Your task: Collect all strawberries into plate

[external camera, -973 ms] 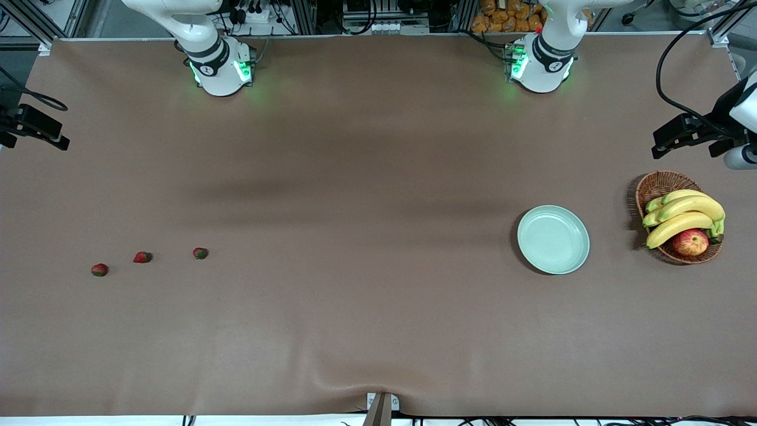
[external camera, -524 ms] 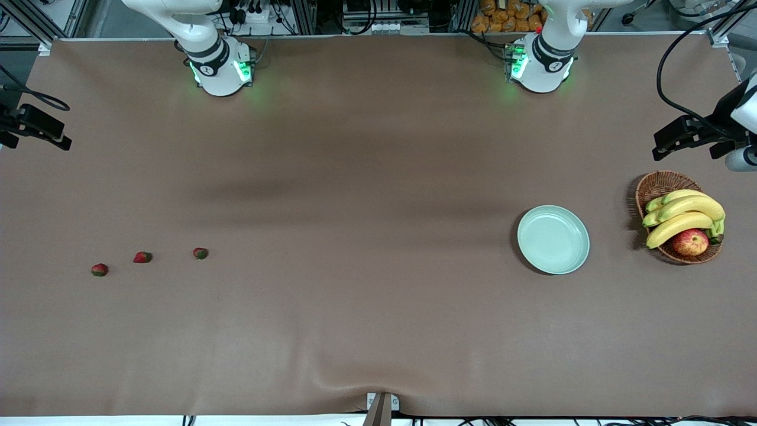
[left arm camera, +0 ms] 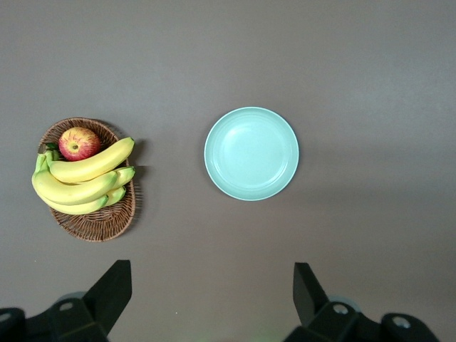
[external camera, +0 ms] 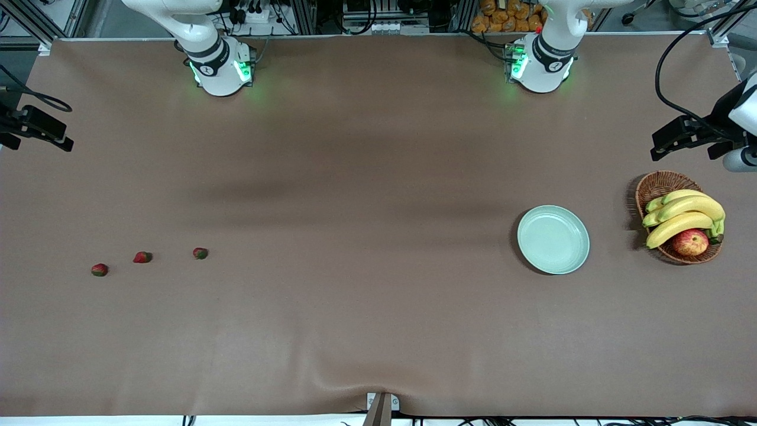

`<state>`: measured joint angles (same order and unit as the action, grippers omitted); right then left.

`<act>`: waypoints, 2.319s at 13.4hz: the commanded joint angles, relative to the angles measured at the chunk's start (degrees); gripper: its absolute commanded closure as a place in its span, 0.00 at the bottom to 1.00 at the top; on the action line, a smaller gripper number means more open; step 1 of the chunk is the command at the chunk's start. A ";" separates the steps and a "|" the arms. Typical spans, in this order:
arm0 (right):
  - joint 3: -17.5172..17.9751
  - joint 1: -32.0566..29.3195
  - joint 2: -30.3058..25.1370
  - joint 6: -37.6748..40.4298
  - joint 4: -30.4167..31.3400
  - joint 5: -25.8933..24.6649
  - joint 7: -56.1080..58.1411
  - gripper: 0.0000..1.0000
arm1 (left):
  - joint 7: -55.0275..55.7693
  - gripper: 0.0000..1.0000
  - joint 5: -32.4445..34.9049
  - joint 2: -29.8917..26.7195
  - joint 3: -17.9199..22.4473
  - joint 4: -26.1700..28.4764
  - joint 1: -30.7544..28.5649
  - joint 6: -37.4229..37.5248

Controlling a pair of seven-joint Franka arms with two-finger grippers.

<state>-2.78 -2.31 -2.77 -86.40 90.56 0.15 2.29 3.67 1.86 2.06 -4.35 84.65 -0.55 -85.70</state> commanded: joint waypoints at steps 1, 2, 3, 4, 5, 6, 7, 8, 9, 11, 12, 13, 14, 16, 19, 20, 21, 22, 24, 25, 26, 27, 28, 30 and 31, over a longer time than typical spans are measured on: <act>0.50 -0.41 0.48 0.18 -0.83 0.55 -0.71 0.00 | -1.12 0.00 -1.51 0.32 0.13 -0.89 -0.42 -0.44; 0.50 -0.41 0.65 0.01 -0.74 0.55 -0.71 0.00 | -1.12 0.00 -1.51 0.05 0.13 -0.72 -0.51 -0.35; 0.59 -0.24 1.18 0.00 -0.82 0.64 -0.71 0.00 | -1.12 0.00 -1.51 -0.12 0.13 -0.46 -0.59 -0.35; 0.59 0.89 1.36 0.00 -0.83 0.64 -0.71 0.00 | -1.12 0.00 -1.51 -0.21 0.22 -0.45 -0.59 -0.26; 0.50 2.12 1.79 0.00 -0.83 0.55 -0.62 0.00 | -1.12 0.00 -1.51 -0.21 0.22 -0.45 -0.59 -0.26; 0.50 2.74 3.02 -0.17 -0.83 0.29 -0.62 0.00 | -1.12 0.00 -1.51 -0.30 0.22 -0.45 -0.59 -0.17; 0.50 3.36 4.07 -0.87 -0.83 0.29 -0.62 0.00 | -1.21 0.00 -1.51 -0.30 0.22 -0.45 -0.68 -0.17; 0.50 3.54 4.95 -2.18 -0.83 0.37 -0.62 0.00 | -1.12 0.00 -1.51 -0.30 0.22 -0.45 -0.68 -0.17; 0.59 3.63 6.27 -3.24 -0.83 0.46 -0.53 0.00 | -1.21 0.00 -1.42 -0.30 0.31 -0.45 -0.68 -0.17; 0.59 3.63 9.78 -5.96 -0.83 0.55 -0.18 0.00 | -1.21 0.00 -1.42 -0.13 0.22 -0.45 -0.68 -0.26; 0.59 3.54 12.41 -7.54 -0.83 0.55 -0.10 0.00 | -1.12 0.00 -1.42 -0.13 0.31 -0.45 -0.68 -0.35; 0.59 3.45 14.44 -9.38 -0.83 0.55 -0.01 0.00 | -1.12 0.00 -1.42 -0.04 0.22 -0.45 -0.68 -0.35; 0.59 3.63 16.46 -11.40 -0.83 0.46 -0.01 0.00 | -1.12 0.00 -1.42 -0.04 0.22 -0.45 -0.68 -0.35; 0.41 2.58 18.75 -12.47 -0.83 -0.33 -0.01 0.00 | -1.12 0.00 -1.42 0.05 0.22 -0.45 -0.60 -0.44; 0.41 2.39 22.70 -16.33 -0.83 -0.24 -0.01 0.00 | -1.12 0.00 -1.42 0.05 0.22 -0.45 -0.68 -0.44; 0.41 2.92 24.98 -17.47 -0.83 -0.15 0.17 0.00 | -1.12 0.00 -1.42 0.14 0.22 -0.45 -0.60 -0.44; 0.41 3.01 26.13 -18.27 -0.83 0.46 0.17 0.00 | -1.12 0.00 -1.42 0.22 0.31 -0.45 -0.59 -0.44; 0.50 3.01 27.28 -18.28 -0.74 0.46 0.87 0.00 | -1.12 0.00 -1.42 0.23 0.31 -0.45 -0.59 -0.44; 0.50 4.50 29.21 -18.63 -0.30 0.38 4.89 0.00 | -1.12 0.00 -1.42 0.23 0.22 -0.45 -0.59 -0.44; 0.41 5.20 29.74 -19.41 0.22 0.03 6.48 0.00 | -1.12 0.00 -1.42 0.23 0.31 -0.45 -0.59 -0.44; 0.41 5.47 29.75 -20.99 1.62 -0.24 7.45 0.00 | -1.12 0.00 -1.42 0.23 0.31 -0.37 -0.59 -0.44; 0.41 5.47 29.75 -23.00 3.46 -0.33 8.77 0.00 | -1.12 0.00 -1.42 0.23 0.31 -0.37 -0.59 -0.44; 0.50 5.47 29.75 -25.89 5.57 -0.33 11.13 0.00 | -1.12 0.00 -1.42 0.23 0.22 -0.28 -0.51 -0.44; 0.41 5.39 29.75 -32.48 9.53 -0.33 15.97 0.00 | -1.12 0.00 -1.42 0.23 0.31 -0.28 -0.51 -0.44; 0.41 5.47 29.75 -34.78 10.85 -0.33 17.73 0.00 | -1.12 0.00 -1.42 0.31 0.22 -0.28 -0.51 -0.44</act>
<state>-2.48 3.38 27.93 -116.83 97.66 0.20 15.96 3.67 1.86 2.17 -4.16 84.69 -0.81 -85.93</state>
